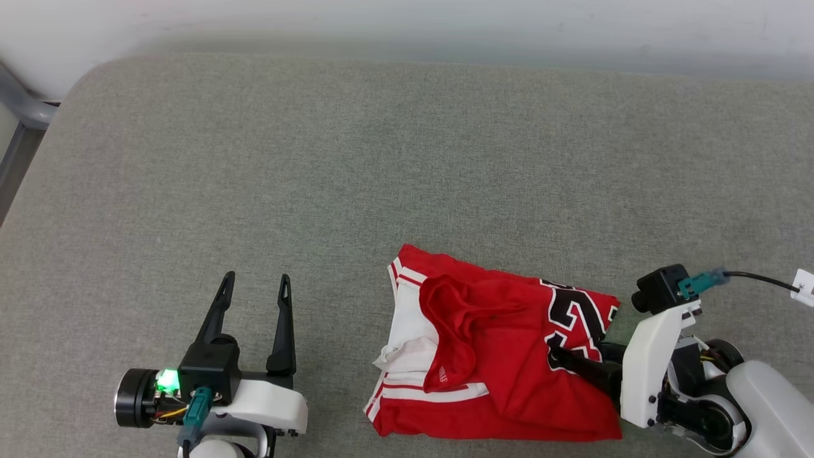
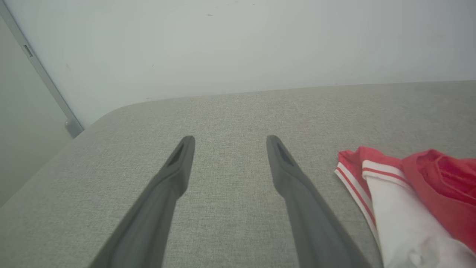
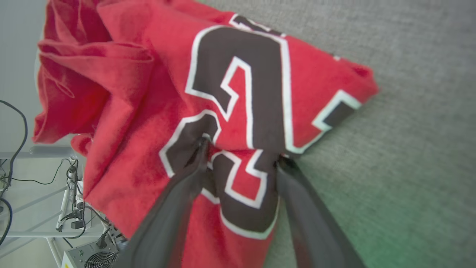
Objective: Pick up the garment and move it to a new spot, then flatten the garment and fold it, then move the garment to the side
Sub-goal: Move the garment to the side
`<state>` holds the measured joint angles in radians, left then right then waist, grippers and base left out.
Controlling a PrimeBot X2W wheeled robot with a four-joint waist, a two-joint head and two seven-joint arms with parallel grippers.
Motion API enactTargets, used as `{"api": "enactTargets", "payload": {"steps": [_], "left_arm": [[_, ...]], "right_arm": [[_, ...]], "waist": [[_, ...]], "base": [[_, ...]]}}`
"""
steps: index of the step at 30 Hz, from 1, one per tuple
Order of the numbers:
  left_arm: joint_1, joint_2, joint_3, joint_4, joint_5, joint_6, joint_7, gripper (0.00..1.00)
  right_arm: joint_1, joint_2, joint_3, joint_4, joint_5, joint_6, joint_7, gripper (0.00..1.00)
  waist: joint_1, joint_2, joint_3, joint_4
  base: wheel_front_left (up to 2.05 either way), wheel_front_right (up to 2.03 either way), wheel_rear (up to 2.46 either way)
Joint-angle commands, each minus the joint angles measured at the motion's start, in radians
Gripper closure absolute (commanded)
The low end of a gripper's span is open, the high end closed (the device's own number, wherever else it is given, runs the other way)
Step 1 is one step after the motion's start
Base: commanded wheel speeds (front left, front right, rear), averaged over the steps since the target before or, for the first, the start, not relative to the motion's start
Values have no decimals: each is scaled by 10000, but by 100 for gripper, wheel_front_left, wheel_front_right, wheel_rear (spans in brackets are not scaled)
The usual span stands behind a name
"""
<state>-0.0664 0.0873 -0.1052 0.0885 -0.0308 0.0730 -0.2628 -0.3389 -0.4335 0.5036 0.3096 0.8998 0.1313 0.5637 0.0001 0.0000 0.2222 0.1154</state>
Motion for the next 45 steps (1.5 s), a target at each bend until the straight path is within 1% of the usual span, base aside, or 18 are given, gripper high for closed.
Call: {"api": "enactTargets", "payload": {"steps": [1, 6, 11, 15, 19, 23, 24, 25, 28, 29, 34, 39, 45], "left_arm": [[-86, -9, 22, 12, 21, 1, -26, 0], [64, -17, 42, 82, 16, 2, -26, 0], [146, 9, 71, 143, 31, -3, -26, 0], [276, 62, 155, 127, -2, 7, -24, 0], [304, 69, 183, 67, -14, -2, -24, 0], [196, 92, 181, 35, 33, -20, -24, 0], [196, 92, 181, 35, 33, -20, -24, 0], [121, 118, 205, 26, 35, -41, -24, 0], [69, 137, 202, -13, 78, -39, -24, 0], [69, 137, 202, -13, 78, -39, -24, 0], [-78, 202, 219, -105, 124, -30, -24, 0], [-322, 293, 180, -271, 201, -51, -24, 0], [-752, 456, 127, -501, 279, -100, -24, 0]], "right_arm": [[41, 99, 223, 168, 116, -12, -110, 100], [-299, -89, 534, -129, 170, -9, -732, 100], [-614, -537, 854, -602, -173, -10, -1436, 100], [-884, -1023, 1137, -975, -700, -10, -1881, 100], [-1246, -1580, 1186, -1207, -1424, -12, -2285, 100], [-1486, -1982, 984, -1305, -1682, -13, -2435, 100], [-1486, -1982, 984, -1305, -1682, -13, -2435, 100], [-1580, -2128, 876, -1353, -1754, -12, -2471, 100], [-1725, -2335, 615, -1380, -1806, -12, -2530, 100], [-1725, -2335, 615, -1380, -1806, -12, -2530, 100], [-1897, -2711, 153, -1358, -1877, -12, -2548, 100], [-2174, -3243, -351, -950, -1890, -12, -2534, 100], [-2744, -3979, -886, -2, -2229, -12, -2477, 100]], "waist": [[-1, 0, -13, -3], [-1, 0, -131, -120], [-1, 0, -313, -382], [-1, 0, -433, -819], [-1, 0, -421, -1357], [-1, 0, -377, -1899], [-1, 0, -377, -1899], [-1, 0, -333, -2173], [-1, 0, -228, -2556], [-1, 0, -228, -2556], [-1, 0, 78, -2990], [-1, 0, 568, -3099], [-1, 0, 1394, -2946]], "base": [[0, 0, 0], [0, 0, 0], [0, 0, 0], [0, 0, 0], [0, 0, 0], [0, 0, 0], [0, 0, 0], [0, 0, 0], [0, 0, 0], [0, 0, 0], [0, 0, 0], [0, 0, 0], [0, 0, 0]]}}
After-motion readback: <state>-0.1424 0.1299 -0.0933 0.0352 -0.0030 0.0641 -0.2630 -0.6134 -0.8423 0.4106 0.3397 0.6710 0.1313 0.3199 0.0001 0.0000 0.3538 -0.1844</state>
